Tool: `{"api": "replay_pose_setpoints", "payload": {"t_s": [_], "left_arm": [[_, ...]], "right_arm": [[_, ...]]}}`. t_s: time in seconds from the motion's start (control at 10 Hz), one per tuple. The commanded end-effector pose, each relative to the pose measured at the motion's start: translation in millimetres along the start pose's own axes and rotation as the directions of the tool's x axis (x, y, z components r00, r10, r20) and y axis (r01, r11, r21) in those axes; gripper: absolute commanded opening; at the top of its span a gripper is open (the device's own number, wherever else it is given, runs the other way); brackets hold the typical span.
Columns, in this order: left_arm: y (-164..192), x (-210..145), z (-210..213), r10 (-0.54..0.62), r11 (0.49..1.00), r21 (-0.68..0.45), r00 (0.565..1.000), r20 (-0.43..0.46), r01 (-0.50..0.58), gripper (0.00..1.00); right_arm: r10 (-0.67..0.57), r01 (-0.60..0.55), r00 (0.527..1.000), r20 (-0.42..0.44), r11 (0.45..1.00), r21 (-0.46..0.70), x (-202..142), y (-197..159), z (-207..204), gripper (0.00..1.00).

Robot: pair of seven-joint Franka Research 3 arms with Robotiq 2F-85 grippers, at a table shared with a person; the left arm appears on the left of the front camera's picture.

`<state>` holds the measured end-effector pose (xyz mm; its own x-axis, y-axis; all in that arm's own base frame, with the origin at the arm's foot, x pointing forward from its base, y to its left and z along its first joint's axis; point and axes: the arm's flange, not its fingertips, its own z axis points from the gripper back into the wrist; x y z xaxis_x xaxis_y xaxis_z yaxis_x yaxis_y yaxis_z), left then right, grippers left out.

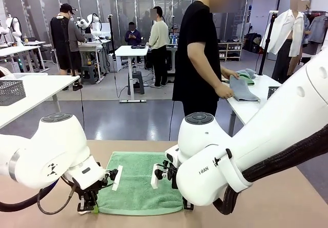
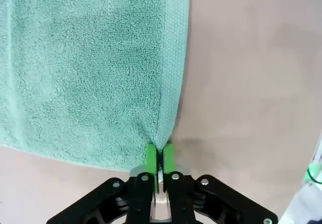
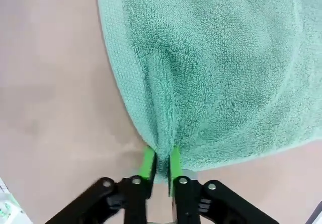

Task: Fold the towels and place them in the basket.
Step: When a person lays out a Towel with hook on the table, fold it in half twice.

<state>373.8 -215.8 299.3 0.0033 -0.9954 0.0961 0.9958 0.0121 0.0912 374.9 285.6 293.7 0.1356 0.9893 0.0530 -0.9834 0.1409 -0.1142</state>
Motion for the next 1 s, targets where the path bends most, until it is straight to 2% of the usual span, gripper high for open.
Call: {"api": "replay_pose_setpoints", "payload": {"t_s": [0.0, 0.4, 0.6, 0.9], "left_arm": [[-9.1, -6.9, -3.9, -0.004, 0.999, -0.043, 1.0, 0.022, 0.005, 0.0], [-19.7, -0.9, 14.5, 0.007, 0.999, -0.046, 0.999, 0.035, -0.005, 0.0], [-32.3, 6.0, 42.0, 0.003, 1.0, -0.023, 1.0, 0.028, -0.002, 0.0], [-53.3, 25.9, 94.9, -0.012, 0.999, 0.039, 1.0, 0.015, 0.012, 0.0]], "right_arm": [[-0.027, 0.027, 1.0, -0.012, 0.999, 0.039, -0.5, 6.0, 7.5, 0.0], [-0.043, 0.044, 0.999, -0.009, 0.997, 0.065, 0.5, 10.5, 28.1, 0.0], [-0.042, 0.041, 0.999, 0.011, 0.996, 0.075, -0.1, 10.6, 46.3, 0.0], [-0.017, 0.018, 1.0, -0.022, 1.0, 0.022, -3.6, 11.6, 84.7, 0.0]]}}
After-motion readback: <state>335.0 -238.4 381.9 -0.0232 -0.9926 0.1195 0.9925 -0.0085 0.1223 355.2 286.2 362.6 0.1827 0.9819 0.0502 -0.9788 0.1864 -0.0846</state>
